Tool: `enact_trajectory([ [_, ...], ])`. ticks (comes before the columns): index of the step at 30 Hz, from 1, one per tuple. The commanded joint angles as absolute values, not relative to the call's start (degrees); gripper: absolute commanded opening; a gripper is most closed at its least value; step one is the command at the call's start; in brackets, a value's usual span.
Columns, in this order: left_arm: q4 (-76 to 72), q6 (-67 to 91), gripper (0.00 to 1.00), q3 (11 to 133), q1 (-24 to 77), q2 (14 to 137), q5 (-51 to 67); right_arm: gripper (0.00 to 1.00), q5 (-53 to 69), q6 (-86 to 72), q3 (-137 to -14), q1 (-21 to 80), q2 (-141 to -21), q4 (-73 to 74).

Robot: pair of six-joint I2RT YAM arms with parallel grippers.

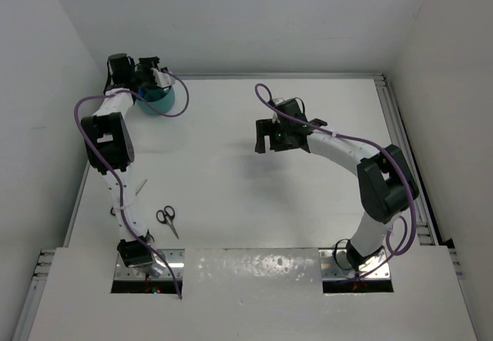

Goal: Sort the stationery into containers
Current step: Place the stationery in the storage box.

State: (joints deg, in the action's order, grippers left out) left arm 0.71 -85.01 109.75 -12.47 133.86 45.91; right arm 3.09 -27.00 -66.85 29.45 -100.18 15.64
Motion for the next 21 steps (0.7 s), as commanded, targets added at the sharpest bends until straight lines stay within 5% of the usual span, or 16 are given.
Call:
enact_trajectory([
  [1, 1.67, -84.20, 0.58, 109.42, -12.92, 132.01, 48.60, 0.85, 2.55, -26.72, -67.85, 29.62, -98.09, 14.85],
  [11, -7.02, -66.58, 0.63, 110.48, -11.96, 125.17, 52.47, 0.85, 1.15, -25.40, -67.76, 30.67, -95.80, 14.68],
  [21, -0.18, -38.27, 0.83, 107.32, -10.28, 112.25, 40.72, 0.86, 0.09, -25.49, -59.34, 32.78, -87.81, 9.85],
])
